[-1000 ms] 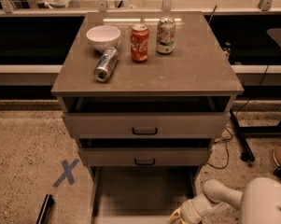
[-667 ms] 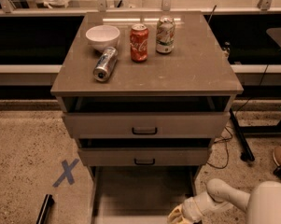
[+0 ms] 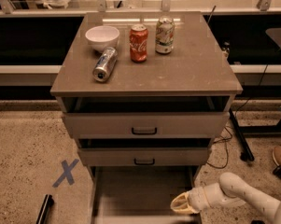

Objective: Open bottom drawer

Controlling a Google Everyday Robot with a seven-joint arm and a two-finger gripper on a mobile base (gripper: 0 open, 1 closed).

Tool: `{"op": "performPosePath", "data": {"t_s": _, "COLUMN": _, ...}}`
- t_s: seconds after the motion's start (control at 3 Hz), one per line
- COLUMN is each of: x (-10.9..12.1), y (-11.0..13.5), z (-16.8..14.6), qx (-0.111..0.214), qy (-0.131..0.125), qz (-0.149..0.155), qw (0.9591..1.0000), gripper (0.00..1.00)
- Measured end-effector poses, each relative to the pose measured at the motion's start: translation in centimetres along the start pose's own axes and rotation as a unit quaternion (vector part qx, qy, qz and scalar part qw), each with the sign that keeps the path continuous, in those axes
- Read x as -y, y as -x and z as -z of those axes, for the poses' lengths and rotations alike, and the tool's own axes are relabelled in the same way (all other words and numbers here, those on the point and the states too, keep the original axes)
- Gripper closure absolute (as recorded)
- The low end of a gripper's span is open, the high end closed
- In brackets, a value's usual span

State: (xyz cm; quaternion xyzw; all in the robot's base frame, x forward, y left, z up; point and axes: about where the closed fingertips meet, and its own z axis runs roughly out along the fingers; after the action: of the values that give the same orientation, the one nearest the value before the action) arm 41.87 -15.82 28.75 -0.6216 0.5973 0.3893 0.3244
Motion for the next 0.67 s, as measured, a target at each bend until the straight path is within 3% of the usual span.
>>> {"op": "performPosePath", "data": {"t_s": 0.33, "x": 0.00, "y": 0.22, "z": 0.11, "qx": 0.003, "qy": -0.002, "qz": 0.000, "qw": 1.0000, "gripper": 0.84}}
{"op": "performPosePath", "data": {"t_s": 0.67, "x": -0.08, "y": 0.26, "z": -0.12, "qx": 0.004, "qy": -0.001, "qz": -0.001, "qw": 1.0000, "gripper": 0.61}}
